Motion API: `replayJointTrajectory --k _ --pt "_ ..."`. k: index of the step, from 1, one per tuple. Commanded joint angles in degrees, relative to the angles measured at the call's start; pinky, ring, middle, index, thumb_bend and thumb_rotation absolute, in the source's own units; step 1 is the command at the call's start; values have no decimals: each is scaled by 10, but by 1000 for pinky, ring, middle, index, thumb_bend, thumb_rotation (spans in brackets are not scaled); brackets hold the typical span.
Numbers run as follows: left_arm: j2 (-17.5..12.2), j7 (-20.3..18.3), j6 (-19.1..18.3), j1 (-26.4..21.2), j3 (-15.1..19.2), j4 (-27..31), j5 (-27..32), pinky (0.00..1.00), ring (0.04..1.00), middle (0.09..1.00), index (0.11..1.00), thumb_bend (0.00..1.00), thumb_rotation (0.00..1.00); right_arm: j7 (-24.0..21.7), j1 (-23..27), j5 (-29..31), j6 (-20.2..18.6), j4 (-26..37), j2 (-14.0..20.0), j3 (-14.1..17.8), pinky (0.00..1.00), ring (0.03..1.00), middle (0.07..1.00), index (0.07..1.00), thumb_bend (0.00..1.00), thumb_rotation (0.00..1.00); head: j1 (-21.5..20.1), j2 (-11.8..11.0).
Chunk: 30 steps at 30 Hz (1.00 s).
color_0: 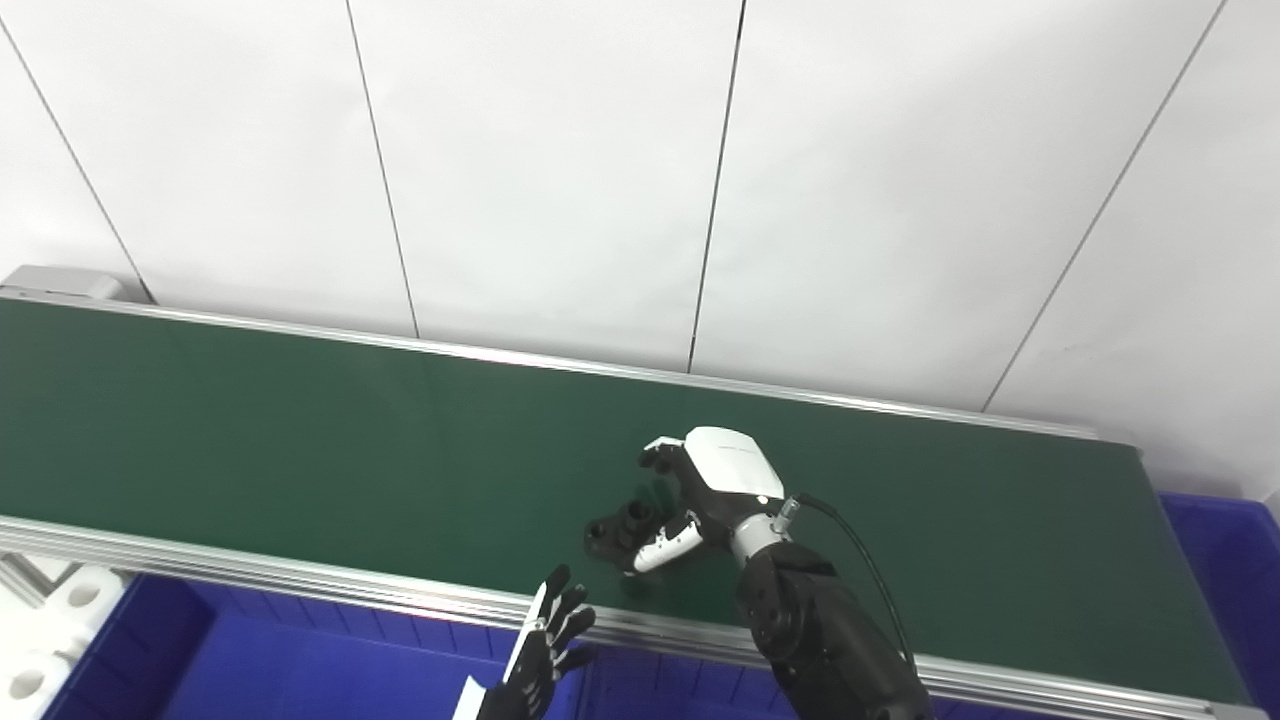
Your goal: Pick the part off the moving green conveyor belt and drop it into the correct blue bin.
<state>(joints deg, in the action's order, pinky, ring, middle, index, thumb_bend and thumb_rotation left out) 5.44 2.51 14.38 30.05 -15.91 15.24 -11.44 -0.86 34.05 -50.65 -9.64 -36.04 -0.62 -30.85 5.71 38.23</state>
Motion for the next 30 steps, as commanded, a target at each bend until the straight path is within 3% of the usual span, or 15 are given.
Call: replayJointTrajectory --k 1,3,6,16,21,26,30 --pt "40 3 4 13 -38 24 4 824 907 956 1000 863 747 -23 -21 -15 -3 -27 -6 -41 237 319 457 508 553 75 -1 3" --pt "39 2 2 15 -39 29 6 821 906 958 1000 868 746 -23 -23 -27 -18 -35 -2 -59 229 321 474 492 534 15 -4 5" --pt "38 2 -1 16 -38 33 9 816 903 958 1000 878 747 -28 -31 -33 -44 -45 6 -78 244 351 437 513 527 1 -7 6" --pt "32 -1 -15 14 -37 38 24 812 902 953 1000 895 759 -3 -57 -27 -61 -49 11 -90 211 303 411 509 524 0 -17 6" --pt "30 0 -17 12 -37 37 21 810 898 951 1000 899 768 10 -71 -25 -57 -26 20 -91 157 237 393 505 520 0 -23 6" --pt "30 -1 -17 10 -35 34 27 825 906 962 1000 908 774 5 -80 -34 -59 28 39 -100 203 284 405 517 520 0 -30 4" --pt "28 -2 -12 6 -34 30 32 831 909 959 1000 897 773 50 -90 -55 -37 75 64 -110 138 202 464 484 531 0 -34 3"
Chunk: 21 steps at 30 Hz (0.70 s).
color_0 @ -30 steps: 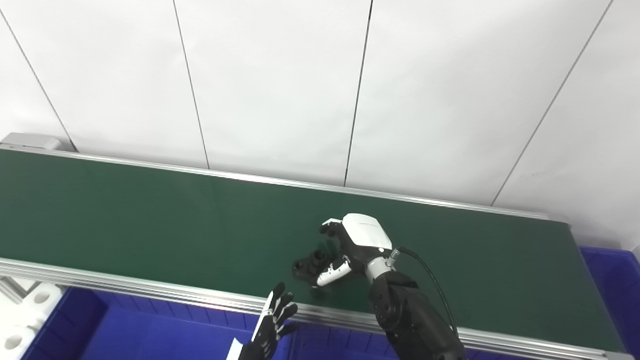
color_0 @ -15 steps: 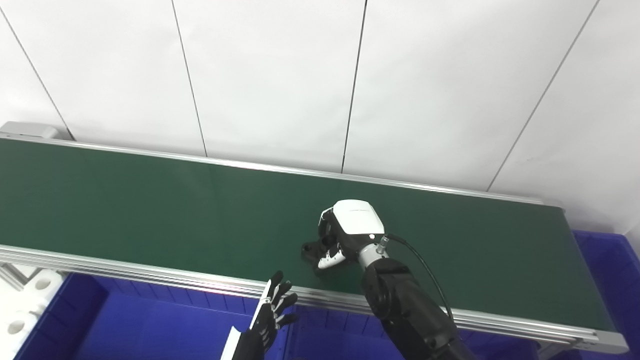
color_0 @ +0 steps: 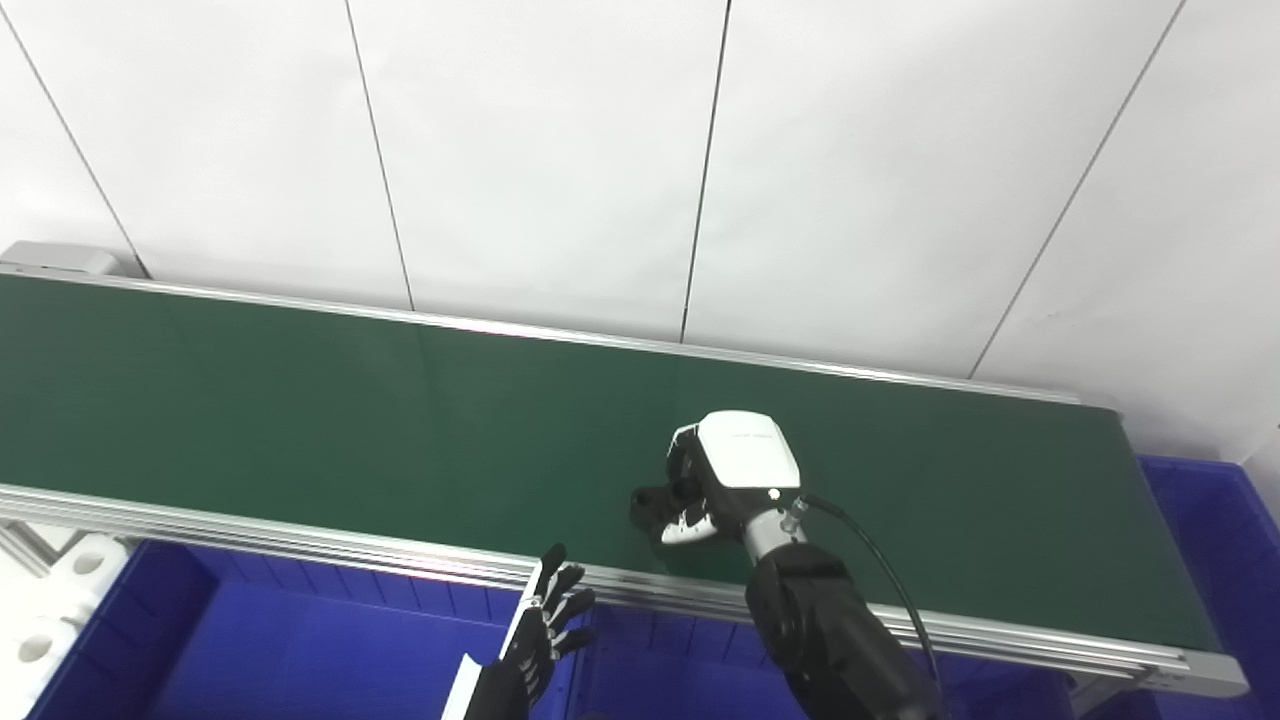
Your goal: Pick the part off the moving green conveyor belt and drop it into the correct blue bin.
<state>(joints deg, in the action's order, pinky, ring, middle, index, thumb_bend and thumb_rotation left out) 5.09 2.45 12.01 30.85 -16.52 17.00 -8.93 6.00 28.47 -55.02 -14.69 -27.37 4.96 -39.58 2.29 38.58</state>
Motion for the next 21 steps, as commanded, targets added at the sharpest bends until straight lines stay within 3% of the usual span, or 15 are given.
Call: replayJointTrajectory --k 1,8,21 --pt "31 -1 13 -3 -27 11 8 831 909 958 1000 893 773 -7 -36 -20 17 3 16 -25 116 177 468 482 532 0 0 -1" --pt "26 -3 11 -12 -22 4 13 840 916 965 1000 896 792 48 -57 -62 26 89 55 -29 84 146 469 483 531 0 -13 -3" --pt "19 -7 11 -33 -15 -14 39 864 925 973 1000 875 801 75 -97 -98 48 170 97 -10 90 162 469 484 531 0 -31 -11"
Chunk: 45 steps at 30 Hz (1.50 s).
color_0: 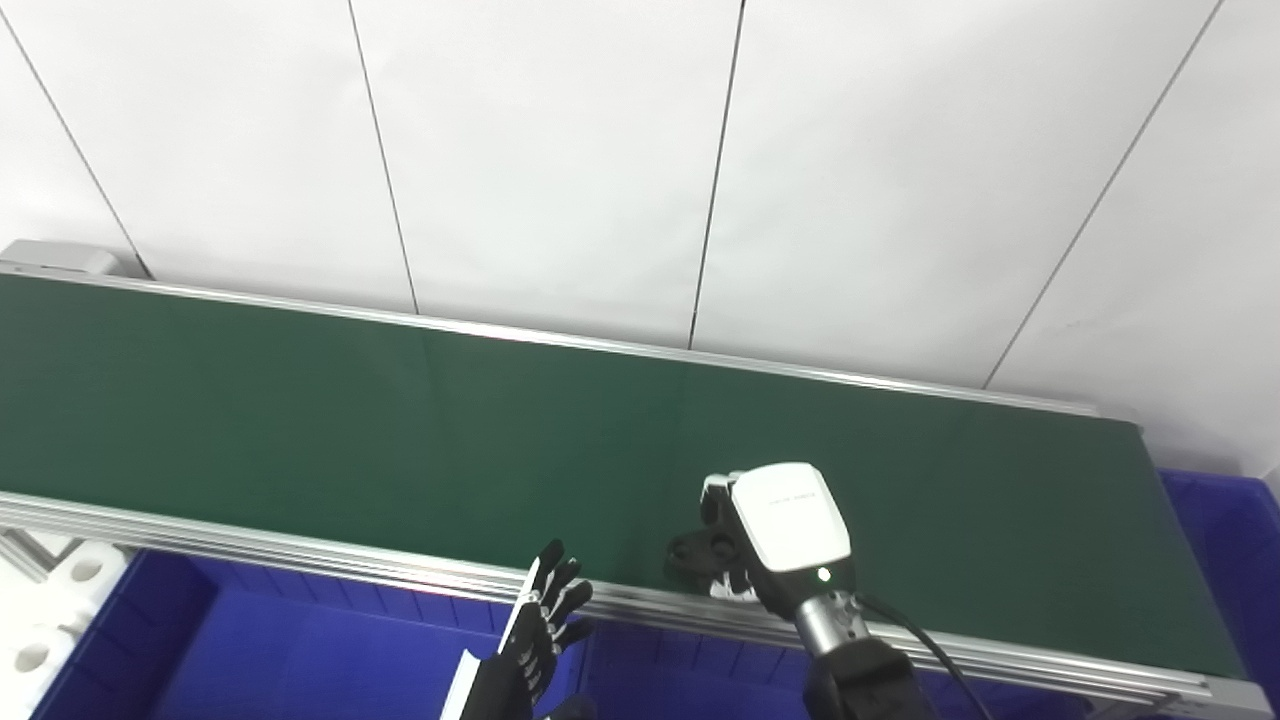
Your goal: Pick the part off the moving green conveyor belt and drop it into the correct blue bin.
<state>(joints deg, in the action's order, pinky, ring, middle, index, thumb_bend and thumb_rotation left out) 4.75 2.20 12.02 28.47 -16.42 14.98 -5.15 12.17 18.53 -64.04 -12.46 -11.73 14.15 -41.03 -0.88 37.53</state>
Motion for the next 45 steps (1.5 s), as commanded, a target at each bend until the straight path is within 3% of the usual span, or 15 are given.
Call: replayJointTrajectory --k 1,15,32,40,45 --pt "22 -4 11 -11 -16 4 1 861 926 975 1000 878 798 19 1 -13 28 15 9 5 87 159 469 484 531 0 -1 -1" --pt "22 0 17 -23 -13 -11 -18 839 926 985 1000 860 850 44 -34 -73 37 60 43 21 74 151 469 479 530 0 -12 -4" --pt "18 -6 15 -35 -8 -17 -8 851 936 988 1000 863 854 22 -105 -108 65 159 78 37 82 157 469 480 531 0 -28 -3" --pt "18 -8 9 -35 -8 -14 -5 861 941 995 1000 862 858 40 -146 -123 82 169 87 43 71 142 469 477 534 0 -31 -1" --pt "19 -10 3 -35 -9 -7 0 868 946 997 1000 857 860 57 -165 -134 83 143 88 40 68 140 469 476 533 0 -32 8"
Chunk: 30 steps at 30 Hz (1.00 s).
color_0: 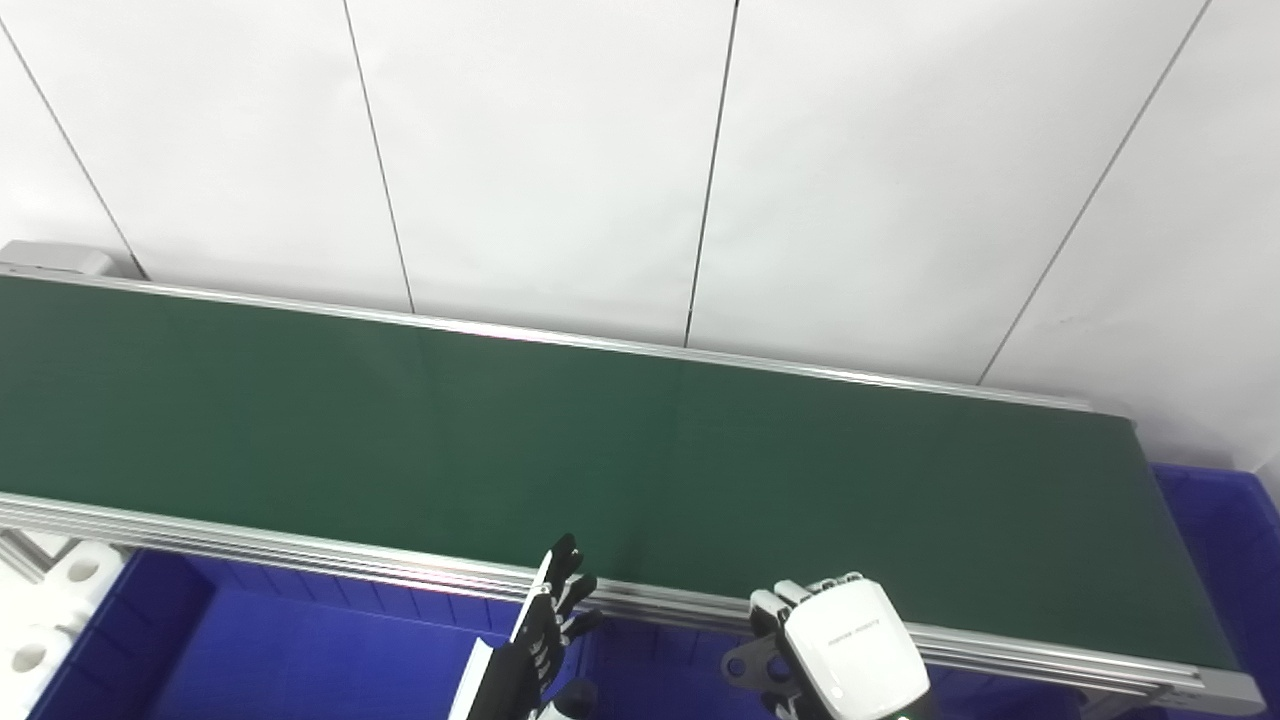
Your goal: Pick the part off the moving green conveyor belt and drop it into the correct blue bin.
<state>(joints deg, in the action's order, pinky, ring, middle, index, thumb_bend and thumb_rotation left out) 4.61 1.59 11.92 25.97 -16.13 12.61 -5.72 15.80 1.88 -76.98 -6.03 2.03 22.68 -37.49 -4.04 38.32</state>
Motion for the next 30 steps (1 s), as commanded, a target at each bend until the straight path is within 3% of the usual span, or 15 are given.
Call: replayJointTrajectory --k 1,5,14,22,30 --pt "20 -4 4 -10 -12 18 7 873 948 998 1000 852 864 22 -1 -6 19 1 3 4 71 144 469 477 533 0 0 0" --pt "22 -4 -7 -7 -13 31 9 876 950 999 1000 856 872 -7 -17 -2 16 -5 2 1 85 155 469 479 532 0 -5 15" --pt "16 -10 -50 3 -19 76 13 953 983 1000 1000 827 907 7 -31 -11 7 -41 -7 0 79 152 469 480 533 0 -16 48" --pt "24 -5 -91 -6 -19 114 -6 939 976 1000 1000 820 937 -14 -22 -7 6 -32 -12 9 75 147 469 480 533 0 -34 109" --pt "18 -8 -106 -17 -17 120 -2 947 991 1000 1000 774 950 -19 -22 -5 7 -33 -16 10 71 143 469 481 531 0 -32 113"
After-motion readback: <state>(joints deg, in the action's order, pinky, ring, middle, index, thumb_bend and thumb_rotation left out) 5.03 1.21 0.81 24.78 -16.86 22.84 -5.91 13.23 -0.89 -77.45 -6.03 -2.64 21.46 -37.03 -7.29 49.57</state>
